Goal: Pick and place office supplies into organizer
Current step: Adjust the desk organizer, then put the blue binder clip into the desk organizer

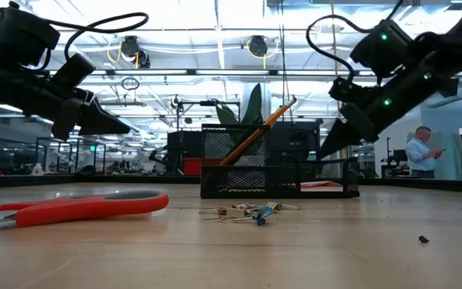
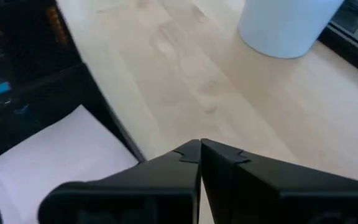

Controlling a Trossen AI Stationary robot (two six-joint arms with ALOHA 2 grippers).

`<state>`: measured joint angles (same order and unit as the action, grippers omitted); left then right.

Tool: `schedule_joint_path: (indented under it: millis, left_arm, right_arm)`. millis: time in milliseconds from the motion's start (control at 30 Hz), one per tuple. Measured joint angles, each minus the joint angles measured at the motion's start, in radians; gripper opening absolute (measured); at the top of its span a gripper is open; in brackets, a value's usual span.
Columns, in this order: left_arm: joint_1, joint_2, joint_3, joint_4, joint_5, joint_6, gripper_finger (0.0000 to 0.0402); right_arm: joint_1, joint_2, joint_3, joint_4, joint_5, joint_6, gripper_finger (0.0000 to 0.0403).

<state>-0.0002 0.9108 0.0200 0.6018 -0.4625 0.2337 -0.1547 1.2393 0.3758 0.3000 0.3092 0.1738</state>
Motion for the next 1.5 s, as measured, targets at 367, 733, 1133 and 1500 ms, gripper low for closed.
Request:
schedule_joint_path:
  millis: [367,733,1133,1500]
  left_arm:
    - [0.000,0.000,0.000,0.000,0.000,0.001,0.0031]
    - [0.000,0.000,0.000,0.000,-0.001,0.002,0.0031]
    - [0.000,0.000,0.000,0.000,-0.001,0.007,0.0031]
    - [0.000,0.000,0.000,0.000,-0.001,0.006,0.0031]
  right_arm:
    - [-0.001,0.071,-0.049,0.124,-0.027,-0.005,0.0000]
    - [-0.001,0.125,-0.049,0.167,-0.103,-0.029,0.0000]
    - [0.004,0.133,-0.049,0.166,-0.212,-0.034,0.0000]
    - [0.044,0.114,-0.048,0.176,-0.026,-0.060,0.0000]
